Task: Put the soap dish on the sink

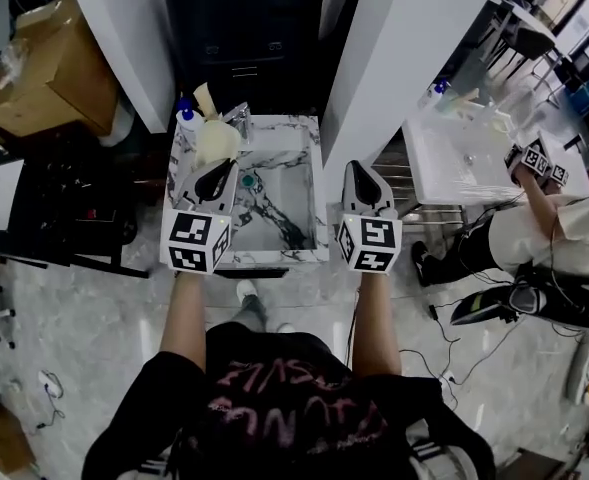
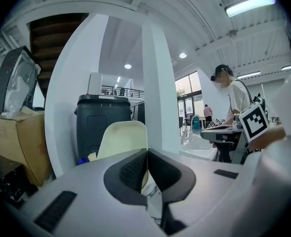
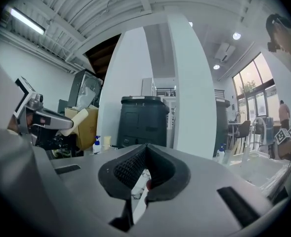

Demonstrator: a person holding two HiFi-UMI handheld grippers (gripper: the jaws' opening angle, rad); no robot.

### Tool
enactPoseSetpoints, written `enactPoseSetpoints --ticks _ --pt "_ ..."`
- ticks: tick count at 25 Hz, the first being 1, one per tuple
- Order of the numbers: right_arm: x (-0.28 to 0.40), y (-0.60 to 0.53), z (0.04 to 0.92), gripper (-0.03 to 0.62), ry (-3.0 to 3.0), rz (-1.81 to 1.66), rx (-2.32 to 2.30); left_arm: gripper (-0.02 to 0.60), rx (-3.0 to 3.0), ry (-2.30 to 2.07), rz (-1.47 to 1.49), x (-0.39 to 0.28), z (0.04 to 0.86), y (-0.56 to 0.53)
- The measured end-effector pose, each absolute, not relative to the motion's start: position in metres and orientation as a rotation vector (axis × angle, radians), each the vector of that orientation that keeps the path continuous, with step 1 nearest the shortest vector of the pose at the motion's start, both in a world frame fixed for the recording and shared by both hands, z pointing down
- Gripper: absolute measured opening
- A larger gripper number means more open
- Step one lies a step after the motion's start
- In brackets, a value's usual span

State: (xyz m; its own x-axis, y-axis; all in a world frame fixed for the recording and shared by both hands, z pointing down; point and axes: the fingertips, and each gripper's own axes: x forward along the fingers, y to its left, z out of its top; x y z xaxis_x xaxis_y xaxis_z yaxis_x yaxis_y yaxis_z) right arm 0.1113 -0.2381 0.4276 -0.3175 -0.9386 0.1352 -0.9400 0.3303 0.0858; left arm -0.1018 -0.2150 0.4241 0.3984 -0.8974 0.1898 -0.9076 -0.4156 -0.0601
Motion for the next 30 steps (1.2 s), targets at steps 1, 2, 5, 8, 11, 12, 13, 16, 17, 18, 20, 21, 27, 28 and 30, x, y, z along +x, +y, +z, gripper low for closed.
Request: enactPoseSetpoints --ticks 1,2,5,8,11,12,13,16,17,18,20,21,27,28,30 --pt "0.108 -0.247 0.429 0.005 -2.420 0.015 1.732 0.020 2.586 -1.655 0.299 -0.103 0.426 -0.225" --pt "0.106 -0.255 0.431 0.005 -2.412 0.017 1.735 0.020 2.592 -1.641 0.301 -0.104 0.428 -0.234" --pt "0.097 -0.278 0.435 0.005 -2.388 0.031 1.753 0.020 2.613 -1.595 0.307 -0.107 0.432 -0.259" --pt "0.088 -0.298 0.435 0.005 -2.368 0.033 1.768 0.020 2.633 -1.559 0.303 -0.112 0.432 -0.282" --pt "0.081 -0.311 0.435 0.005 -2.345 0.030 1.779 0.020 2.650 -1.525 0.296 -0.115 0.432 -0.300" --pt "0.080 -0.315 0.436 0.005 -2.337 0.031 1.786 0.020 2.658 -1.514 0.295 -0.116 0.432 -0.304" --pt "0.079 -0.318 0.436 0.005 -2.330 0.031 1.793 0.020 2.665 -1.504 0.294 -0.116 0.432 -0.309" --pt "0.074 -0.324 0.436 0.005 -2.316 0.027 1.809 0.020 2.678 -1.484 0.289 -0.120 0.433 -0.317" --pt "0.072 -0.326 0.436 0.005 -2.312 0.024 1.812 0.020 2.679 -1.478 0.287 -0.122 0.433 -0.319" --pt "0.071 -0.327 0.436 0.005 -2.308 0.023 1.815 0.020 2.680 -1.472 0.286 -0.123 0.434 -0.321" --pt "0.070 -0.329 0.436 0.005 -2.303 0.020 1.818 0.020 2.685 -1.462 0.286 -0.123 0.434 -0.323" --pt "0.069 -0.330 0.435 0.005 -2.301 0.018 1.818 0.020 2.688 -1.459 0.288 -0.123 0.434 -0.323" --pt "0.069 -0.339 0.425 0.005 -2.335 0.021 1.810 0.020 2.687 -1.473 0.298 -0.120 0.430 -0.328" --pt "0.070 -0.340 0.423 0.005 -2.342 0.020 1.808 0.020 2.682 -1.480 0.295 -0.119 0.429 -0.329" --pt "0.072 -0.344 0.418 0.005 -2.360 0.016 1.803 0.020 2.679 -1.497 0.293 -0.117 0.425 -0.331"
